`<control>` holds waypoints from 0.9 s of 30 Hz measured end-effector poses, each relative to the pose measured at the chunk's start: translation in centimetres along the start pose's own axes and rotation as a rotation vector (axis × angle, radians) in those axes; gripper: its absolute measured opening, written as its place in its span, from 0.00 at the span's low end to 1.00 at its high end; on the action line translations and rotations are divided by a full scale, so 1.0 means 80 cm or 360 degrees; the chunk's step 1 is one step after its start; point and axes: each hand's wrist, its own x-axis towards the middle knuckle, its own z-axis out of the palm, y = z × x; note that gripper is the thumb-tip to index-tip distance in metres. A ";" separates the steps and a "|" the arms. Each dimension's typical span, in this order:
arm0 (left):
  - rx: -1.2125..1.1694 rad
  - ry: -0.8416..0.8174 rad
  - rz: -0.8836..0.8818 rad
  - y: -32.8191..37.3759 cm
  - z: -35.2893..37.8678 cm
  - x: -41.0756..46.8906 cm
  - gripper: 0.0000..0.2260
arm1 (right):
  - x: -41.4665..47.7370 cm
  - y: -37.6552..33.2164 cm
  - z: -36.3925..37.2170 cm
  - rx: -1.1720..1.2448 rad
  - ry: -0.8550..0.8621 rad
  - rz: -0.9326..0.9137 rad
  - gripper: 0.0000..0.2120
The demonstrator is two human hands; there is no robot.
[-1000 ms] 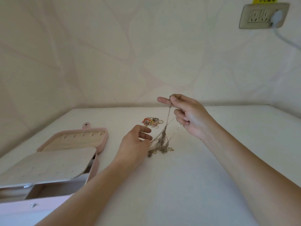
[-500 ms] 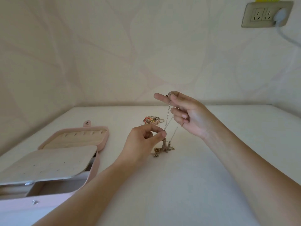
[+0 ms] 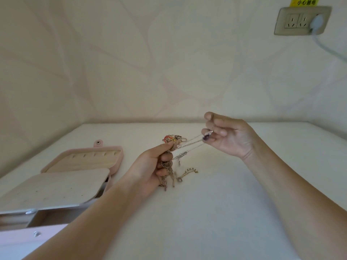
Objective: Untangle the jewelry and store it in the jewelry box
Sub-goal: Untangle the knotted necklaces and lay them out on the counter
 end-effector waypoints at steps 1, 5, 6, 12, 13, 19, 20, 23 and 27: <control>0.0016 0.0019 -0.0001 0.000 0.000 0.000 0.07 | -0.003 -0.004 -0.003 -0.0124 -0.0039 0.0072 0.16; 0.0307 0.0036 -0.0009 0.000 0.002 -0.006 0.09 | -0.014 -0.018 -0.005 -0.0648 -0.0238 0.0323 0.23; 0.0382 0.0008 -0.0023 0.001 0.003 -0.008 0.12 | -0.016 -0.020 -0.006 -0.0641 -0.0241 0.0302 0.23; 0.0497 -0.0210 0.0028 0.006 0.007 -0.015 0.08 | -0.026 -0.028 -0.014 -0.0490 -0.0490 0.0137 0.18; 0.0427 -0.0214 0.0033 0.007 0.006 -0.015 0.07 | -0.028 -0.030 -0.013 -0.0531 -0.0535 0.0151 0.16; -0.0089 -0.0282 0.0021 0.015 0.003 -0.013 0.11 | -0.032 -0.034 -0.001 -0.0804 -0.0528 0.0545 0.12; -0.0088 -0.0293 0.0030 0.015 0.003 -0.012 0.11 | -0.029 -0.031 0.002 -0.0862 -0.0515 0.0650 0.10; 0.0032 -0.0305 0.0023 0.012 0.002 -0.012 0.16 | -0.022 -0.020 0.013 -0.1108 -0.0626 0.0885 0.08; 0.0305 -0.0321 0.0006 0.009 0.002 -0.014 0.21 | -0.017 -0.012 0.022 -0.1238 -0.0824 0.1017 0.09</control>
